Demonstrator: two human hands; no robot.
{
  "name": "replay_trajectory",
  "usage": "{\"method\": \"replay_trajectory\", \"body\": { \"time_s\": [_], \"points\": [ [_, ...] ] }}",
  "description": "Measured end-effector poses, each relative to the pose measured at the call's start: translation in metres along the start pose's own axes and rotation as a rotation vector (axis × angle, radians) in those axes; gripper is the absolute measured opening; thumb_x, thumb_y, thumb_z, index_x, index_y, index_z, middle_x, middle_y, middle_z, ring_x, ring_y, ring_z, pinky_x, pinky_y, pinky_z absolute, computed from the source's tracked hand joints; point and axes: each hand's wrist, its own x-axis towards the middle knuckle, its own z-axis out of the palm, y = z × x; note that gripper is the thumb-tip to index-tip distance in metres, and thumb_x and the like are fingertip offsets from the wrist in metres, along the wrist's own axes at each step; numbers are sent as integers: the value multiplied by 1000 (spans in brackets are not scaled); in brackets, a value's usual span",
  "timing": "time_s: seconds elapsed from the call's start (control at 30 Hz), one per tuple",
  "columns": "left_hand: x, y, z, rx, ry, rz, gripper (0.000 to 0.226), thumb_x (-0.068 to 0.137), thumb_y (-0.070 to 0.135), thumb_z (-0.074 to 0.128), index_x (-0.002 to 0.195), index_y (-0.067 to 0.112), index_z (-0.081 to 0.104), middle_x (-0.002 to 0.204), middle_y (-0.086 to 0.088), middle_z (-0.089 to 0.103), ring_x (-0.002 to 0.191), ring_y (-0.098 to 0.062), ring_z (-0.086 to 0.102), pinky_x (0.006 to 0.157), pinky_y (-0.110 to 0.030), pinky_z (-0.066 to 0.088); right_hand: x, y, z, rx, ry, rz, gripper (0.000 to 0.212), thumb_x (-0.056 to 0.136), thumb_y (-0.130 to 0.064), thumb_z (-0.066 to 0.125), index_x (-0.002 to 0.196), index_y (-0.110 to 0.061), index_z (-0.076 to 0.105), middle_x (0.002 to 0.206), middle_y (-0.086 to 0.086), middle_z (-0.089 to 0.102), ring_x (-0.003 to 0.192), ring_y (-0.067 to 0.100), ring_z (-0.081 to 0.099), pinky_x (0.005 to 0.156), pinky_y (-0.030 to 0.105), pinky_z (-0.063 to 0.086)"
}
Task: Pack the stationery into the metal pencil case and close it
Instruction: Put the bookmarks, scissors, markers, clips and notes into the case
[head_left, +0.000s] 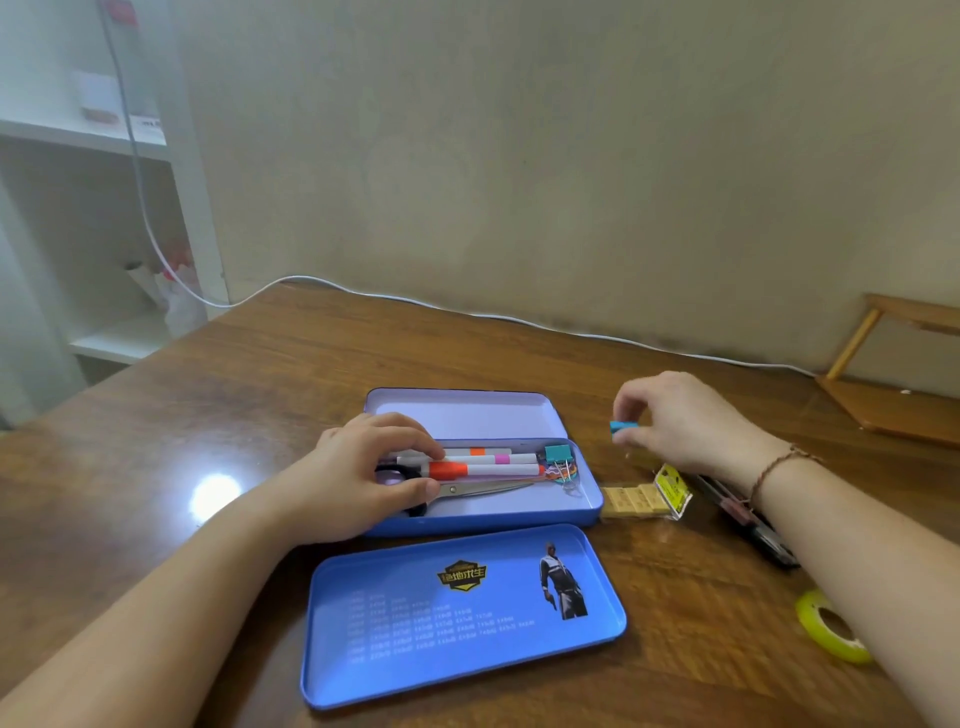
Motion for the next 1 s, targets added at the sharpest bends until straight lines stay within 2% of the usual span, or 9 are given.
{"method": "replay_trajectory", "body": {
  "time_s": [0.07, 0.17, 0.23, 0.33, 0.6, 0.73, 0.83, 0.93, 1.0],
  "points": [
    [0, -1, 0, 2, -4, 0, 37, 75, 64, 57, 106, 44, 64, 117, 24, 59, 116, -8, 53, 104, -51, 39, -8, -9, -9, 210, 110, -47, 17, 75, -24, 80, 77, -30, 65, 77, -12, 63, 73, 9, 59, 63, 21, 44],
    [1, 0, 0, -4, 2, -2, 38, 75, 65, 57, 105, 45, 65, 116, 25, 59, 116, -7, 53, 105, -50, 39, -26, -30, -13, 382, 69, -136, 19, 72, -12, 81, 76, -25, 69, 74, -9, 69, 67, 5, 63, 60, 17, 51],
    [1, -1, 0, -1, 2, -3, 37, 75, 65, 57, 106, 45, 64, 116, 25, 59, 116, -7, 53, 105, -50, 39, -34, -38, -8, 306, 0, -182, 20, 72, -15, 81, 76, -28, 67, 77, -12, 68, 72, 4, 63, 63, 18, 53],
    [1, -2, 0, 4, -5, -9, 37, 76, 65, 57, 107, 47, 63, 116, 27, 59, 117, -7, 53, 105, -50, 39, -35, -41, -4, 154, -67, -221, 21, 76, -21, 80, 78, -31, 62, 80, -15, 61, 75, 4, 59, 60, 16, 45],
    [0, -1, 0, 1, 6, -9, 35, 74, 66, 55, 104, 49, 63, 114, 28, 60, 115, -6, 53, 105, -50, 38, -34, -45, -6, 121, -187, -252, 12, 78, -31, 78, 84, -31, 68, 84, -14, 62, 78, 3, 58, 60, 16, 44],
    [0, 0, 0, 2, 9, -17, 37, 74, 66, 54, 105, 49, 63, 114, 29, 59, 115, -5, 52, 105, -49, 38, -35, -39, -2, 128, -162, -276, 11, 77, -38, 77, 74, -36, 67, 87, -15, 64, 82, 6, 60, 73, 35, 54],
    [0, 0, 1, -1, 13, -14, 37, 73, 66, 54, 104, 48, 63, 112, 29, 60, 114, -5, 52, 104, -49, 39, -36, -36, -3, 136, -193, -286, 14, 81, -42, 72, 70, -40, 63, 93, -16, 63, 85, 5, 60, 76, 39, 55],
    [0, -1, 1, -1, 14, -19, 38, 73, 66, 54, 105, 48, 64, 113, 29, 60, 115, -5, 52, 105, -49, 38, -38, -37, -5, 119, -187, -290, 11, 87, -46, 62, 82, -38, 66, 98, -17, 60, 89, 4, 57, 78, 35, 54],
    [0, -1, 1, 1, 10, -18, 38, 74, 67, 54, 105, 48, 64, 113, 28, 60, 115, -6, 52, 105, -49, 38, -39, -35, -3, 56, -184, -316, 24, 90, -51, 55, 96, -35, 71, 103, -19, 55, 96, 4, 53, 82, 35, 51]
  ]
}}
